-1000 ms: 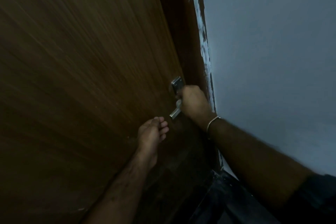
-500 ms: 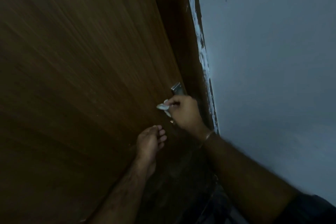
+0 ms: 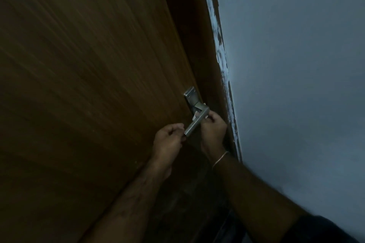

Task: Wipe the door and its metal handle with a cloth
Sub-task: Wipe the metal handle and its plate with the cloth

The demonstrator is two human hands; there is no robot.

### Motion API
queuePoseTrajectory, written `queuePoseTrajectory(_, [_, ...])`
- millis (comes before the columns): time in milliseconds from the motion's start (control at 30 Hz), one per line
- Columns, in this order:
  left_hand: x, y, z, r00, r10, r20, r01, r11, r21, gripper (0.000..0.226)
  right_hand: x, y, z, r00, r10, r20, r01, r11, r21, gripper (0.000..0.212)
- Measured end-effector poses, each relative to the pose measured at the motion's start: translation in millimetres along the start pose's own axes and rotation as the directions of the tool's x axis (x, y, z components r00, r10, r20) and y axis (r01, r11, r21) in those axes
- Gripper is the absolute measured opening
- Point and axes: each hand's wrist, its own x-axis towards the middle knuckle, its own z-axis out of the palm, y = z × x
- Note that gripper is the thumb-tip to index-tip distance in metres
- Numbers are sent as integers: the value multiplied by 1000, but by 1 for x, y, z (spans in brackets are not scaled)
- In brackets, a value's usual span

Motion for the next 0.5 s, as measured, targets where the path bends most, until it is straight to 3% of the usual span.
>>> queuePoseTrajectory(100, [3,-8,1,1000,-20,6,20,999,-28,21,10,4,-9,998,-1,67,-3,999,51,35])
queuePoseTrajectory(300, [6,-18,0,1000,-30,4,30,996,-80,18,9,6,-5,1000,-13,5,13,999,39,47])
queuePoseTrajectory(400, [7,-25,-5,1000,-30,-7,29,995,-96,17,6,5,-2,992,123,25,-126,965,232,57])
queuePoseTrajectory(500, [7,-32,-7,999,-33,-4,33,995,-92,18,1,7,11,973,223,54,-220,843,491,62])
